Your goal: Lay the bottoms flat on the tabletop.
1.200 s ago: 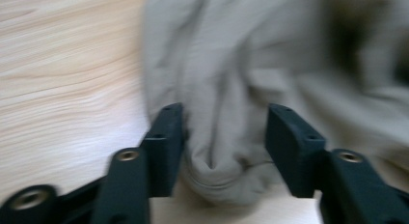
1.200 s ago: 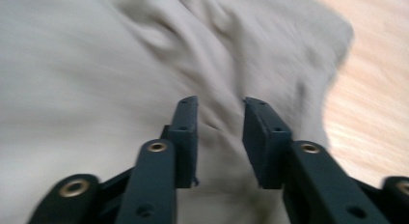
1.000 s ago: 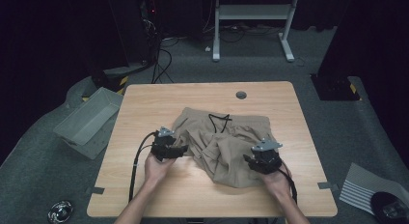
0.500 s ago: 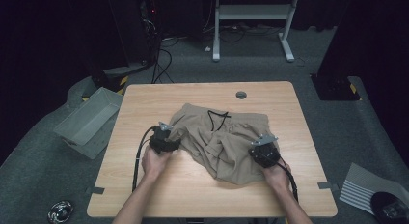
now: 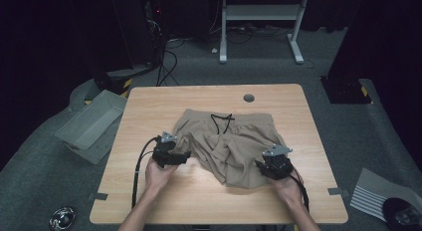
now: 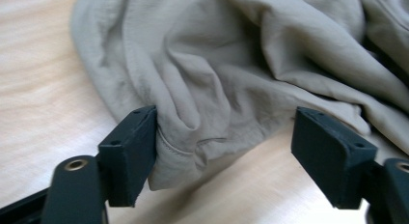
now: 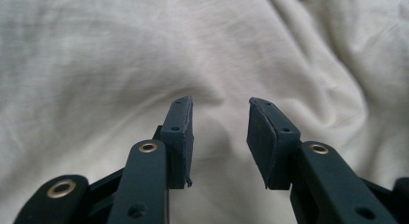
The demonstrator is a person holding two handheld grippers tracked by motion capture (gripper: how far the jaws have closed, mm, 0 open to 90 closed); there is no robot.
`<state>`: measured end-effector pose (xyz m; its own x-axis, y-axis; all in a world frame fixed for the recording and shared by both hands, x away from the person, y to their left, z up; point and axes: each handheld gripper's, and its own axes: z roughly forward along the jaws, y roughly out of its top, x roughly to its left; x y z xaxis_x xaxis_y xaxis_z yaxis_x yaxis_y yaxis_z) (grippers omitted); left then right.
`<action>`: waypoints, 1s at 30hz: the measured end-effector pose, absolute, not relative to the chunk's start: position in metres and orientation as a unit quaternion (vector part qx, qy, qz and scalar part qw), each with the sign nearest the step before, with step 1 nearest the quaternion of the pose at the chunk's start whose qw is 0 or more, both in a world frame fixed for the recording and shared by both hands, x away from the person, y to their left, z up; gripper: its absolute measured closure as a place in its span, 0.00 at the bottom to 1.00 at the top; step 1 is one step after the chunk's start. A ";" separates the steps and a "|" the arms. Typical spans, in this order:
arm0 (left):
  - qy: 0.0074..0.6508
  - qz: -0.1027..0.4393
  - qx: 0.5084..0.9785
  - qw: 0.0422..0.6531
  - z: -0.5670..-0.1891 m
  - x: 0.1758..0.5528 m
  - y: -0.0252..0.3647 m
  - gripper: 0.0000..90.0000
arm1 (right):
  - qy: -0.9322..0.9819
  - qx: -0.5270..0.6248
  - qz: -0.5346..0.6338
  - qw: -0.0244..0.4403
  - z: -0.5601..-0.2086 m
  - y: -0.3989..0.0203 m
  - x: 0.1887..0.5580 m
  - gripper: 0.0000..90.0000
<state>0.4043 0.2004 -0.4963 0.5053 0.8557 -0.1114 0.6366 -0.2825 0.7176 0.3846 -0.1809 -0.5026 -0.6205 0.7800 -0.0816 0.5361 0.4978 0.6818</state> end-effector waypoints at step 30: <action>0.493 0.176 0.765 0.376 -0.475 0.399 0.218 0.26 | 0.832 0.397 0.337 0.190 -0.506 -0.173 0.405 0.78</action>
